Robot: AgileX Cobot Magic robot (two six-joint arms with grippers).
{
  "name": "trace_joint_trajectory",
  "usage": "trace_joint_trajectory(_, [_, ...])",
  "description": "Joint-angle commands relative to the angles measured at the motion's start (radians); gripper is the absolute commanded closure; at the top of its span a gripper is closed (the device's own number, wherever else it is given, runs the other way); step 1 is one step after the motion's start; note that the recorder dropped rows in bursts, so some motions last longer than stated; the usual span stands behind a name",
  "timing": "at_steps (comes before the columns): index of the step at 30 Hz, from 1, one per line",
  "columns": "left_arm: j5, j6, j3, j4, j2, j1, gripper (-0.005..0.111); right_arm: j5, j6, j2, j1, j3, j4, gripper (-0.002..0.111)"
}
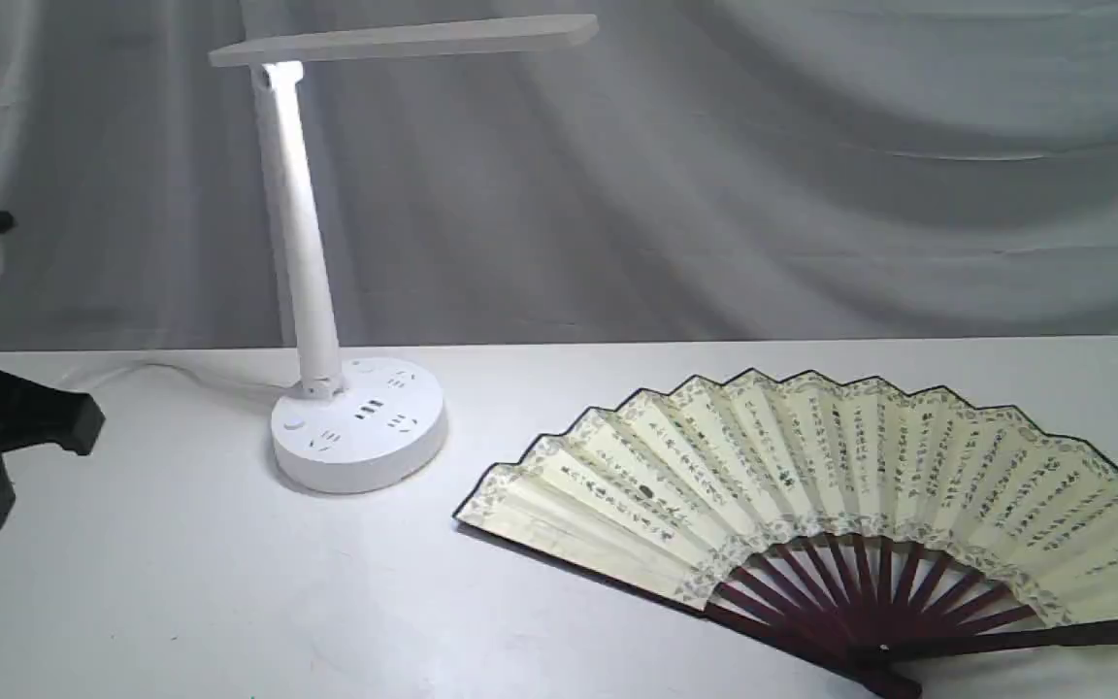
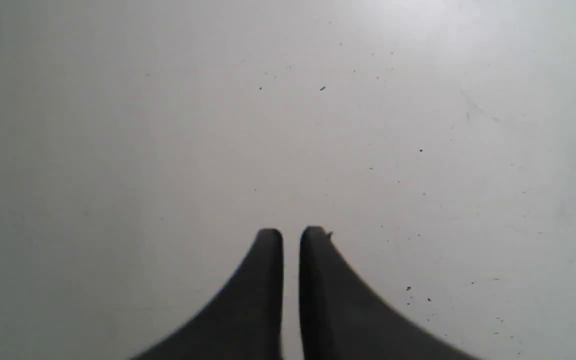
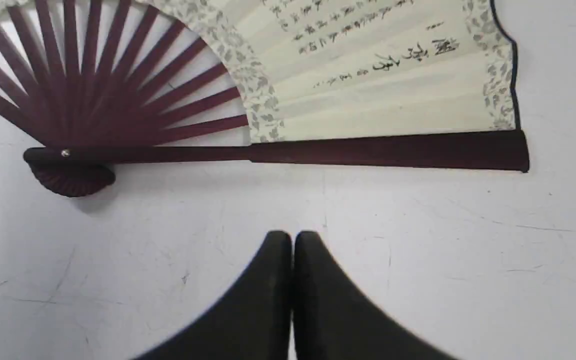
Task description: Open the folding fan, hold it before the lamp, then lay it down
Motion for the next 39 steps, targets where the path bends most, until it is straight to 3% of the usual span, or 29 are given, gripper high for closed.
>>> trace_joint_trajectory(1, [0.013,0.005,-0.008,0.004,-0.098,0.001,0.104,0.020,-0.012,-0.095,0.005,-0.004,-0.009,0.108])
trace_joint_trajectory(21, [0.059,0.005,-0.008,0.004,-0.842,0.001,0.104,0.048,-0.049,-0.679,0.005,-0.004,-0.009,0.108])
trace_joint_trajectory(32, [0.059,0.005,-0.008,0.004,-1.189,0.001,0.104,0.254,-0.026,-0.930,0.005,-0.004,-0.009,0.108])
trace_joint_trajectory(39, [0.059,0.005,-0.008,0.004,-1.345,0.001,0.104,0.288,-0.026,-1.082,0.005,-0.004,-0.009,0.108])
